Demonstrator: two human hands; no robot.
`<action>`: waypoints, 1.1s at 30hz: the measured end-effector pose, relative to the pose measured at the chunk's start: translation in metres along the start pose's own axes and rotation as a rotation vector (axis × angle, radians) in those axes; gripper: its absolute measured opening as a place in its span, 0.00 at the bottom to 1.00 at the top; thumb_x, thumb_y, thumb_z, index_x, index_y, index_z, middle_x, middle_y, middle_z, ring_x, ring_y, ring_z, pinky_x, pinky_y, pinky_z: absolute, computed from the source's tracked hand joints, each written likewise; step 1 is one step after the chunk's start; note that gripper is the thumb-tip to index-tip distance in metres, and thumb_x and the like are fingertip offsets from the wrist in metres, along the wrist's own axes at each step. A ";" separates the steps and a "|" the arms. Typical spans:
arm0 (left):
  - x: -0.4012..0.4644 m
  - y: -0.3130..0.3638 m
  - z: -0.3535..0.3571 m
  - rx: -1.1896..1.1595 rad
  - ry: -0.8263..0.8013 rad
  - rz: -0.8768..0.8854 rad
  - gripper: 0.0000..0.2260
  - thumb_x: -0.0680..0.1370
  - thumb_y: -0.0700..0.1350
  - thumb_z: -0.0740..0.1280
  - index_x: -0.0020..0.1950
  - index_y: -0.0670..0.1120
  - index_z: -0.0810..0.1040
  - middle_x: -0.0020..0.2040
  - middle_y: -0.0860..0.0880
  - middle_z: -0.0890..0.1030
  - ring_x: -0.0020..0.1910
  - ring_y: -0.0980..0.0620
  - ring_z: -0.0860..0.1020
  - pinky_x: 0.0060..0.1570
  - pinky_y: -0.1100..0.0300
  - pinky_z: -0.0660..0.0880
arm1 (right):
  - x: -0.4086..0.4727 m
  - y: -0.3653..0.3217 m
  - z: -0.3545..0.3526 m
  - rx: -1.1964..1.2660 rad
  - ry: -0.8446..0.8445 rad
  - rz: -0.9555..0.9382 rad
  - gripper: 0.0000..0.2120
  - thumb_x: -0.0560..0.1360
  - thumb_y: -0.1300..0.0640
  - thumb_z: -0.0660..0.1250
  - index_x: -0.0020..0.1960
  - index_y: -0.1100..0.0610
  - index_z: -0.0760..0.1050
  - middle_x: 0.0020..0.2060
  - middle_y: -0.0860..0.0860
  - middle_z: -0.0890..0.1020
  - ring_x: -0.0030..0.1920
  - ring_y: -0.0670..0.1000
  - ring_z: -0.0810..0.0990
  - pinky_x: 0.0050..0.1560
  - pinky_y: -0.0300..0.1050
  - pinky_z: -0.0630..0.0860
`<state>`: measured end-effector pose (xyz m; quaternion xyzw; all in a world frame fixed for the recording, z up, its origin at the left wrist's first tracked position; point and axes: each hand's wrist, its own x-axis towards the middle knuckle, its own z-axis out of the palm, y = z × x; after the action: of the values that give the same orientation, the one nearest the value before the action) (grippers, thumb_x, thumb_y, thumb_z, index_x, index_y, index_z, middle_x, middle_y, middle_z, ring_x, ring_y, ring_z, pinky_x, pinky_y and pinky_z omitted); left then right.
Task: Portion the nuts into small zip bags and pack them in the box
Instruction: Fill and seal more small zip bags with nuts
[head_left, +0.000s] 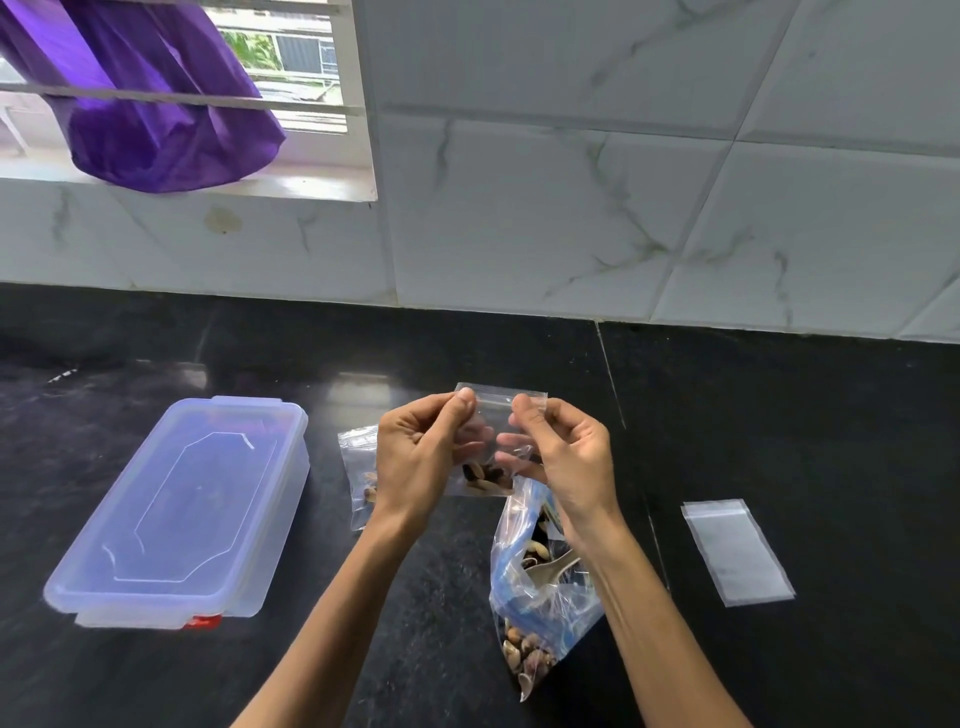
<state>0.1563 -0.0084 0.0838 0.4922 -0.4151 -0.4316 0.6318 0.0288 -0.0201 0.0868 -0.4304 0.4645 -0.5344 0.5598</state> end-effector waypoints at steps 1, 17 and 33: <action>0.001 0.000 -0.001 0.002 0.019 -0.004 0.08 0.78 0.41 0.65 0.42 0.42 0.81 0.33 0.48 0.83 0.34 0.49 0.83 0.32 0.61 0.79 | -0.001 0.001 0.000 0.013 -0.009 0.006 0.10 0.69 0.52 0.71 0.45 0.58 0.80 0.37 0.50 0.85 0.37 0.51 0.85 0.37 0.44 0.82; -0.005 0.001 -0.002 -0.043 -0.090 -0.130 0.09 0.72 0.47 0.68 0.45 0.42 0.80 0.37 0.47 0.85 0.37 0.49 0.84 0.37 0.61 0.80 | 0.001 0.007 0.007 -0.064 -0.044 -0.011 0.10 0.77 0.53 0.64 0.46 0.59 0.78 0.37 0.53 0.84 0.41 0.51 0.85 0.44 0.44 0.82; -0.004 -0.004 -0.009 -0.026 -0.088 -0.206 0.08 0.73 0.45 0.70 0.45 0.41 0.83 0.41 0.43 0.85 0.40 0.46 0.85 0.42 0.56 0.81 | 0.001 0.015 0.015 -0.111 0.001 -0.004 0.10 0.78 0.54 0.64 0.44 0.59 0.79 0.38 0.54 0.84 0.41 0.50 0.84 0.39 0.42 0.81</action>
<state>0.1631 -0.0033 0.0781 0.5045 -0.3839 -0.5208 0.5717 0.0468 -0.0201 0.0753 -0.4614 0.4931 -0.5092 0.5336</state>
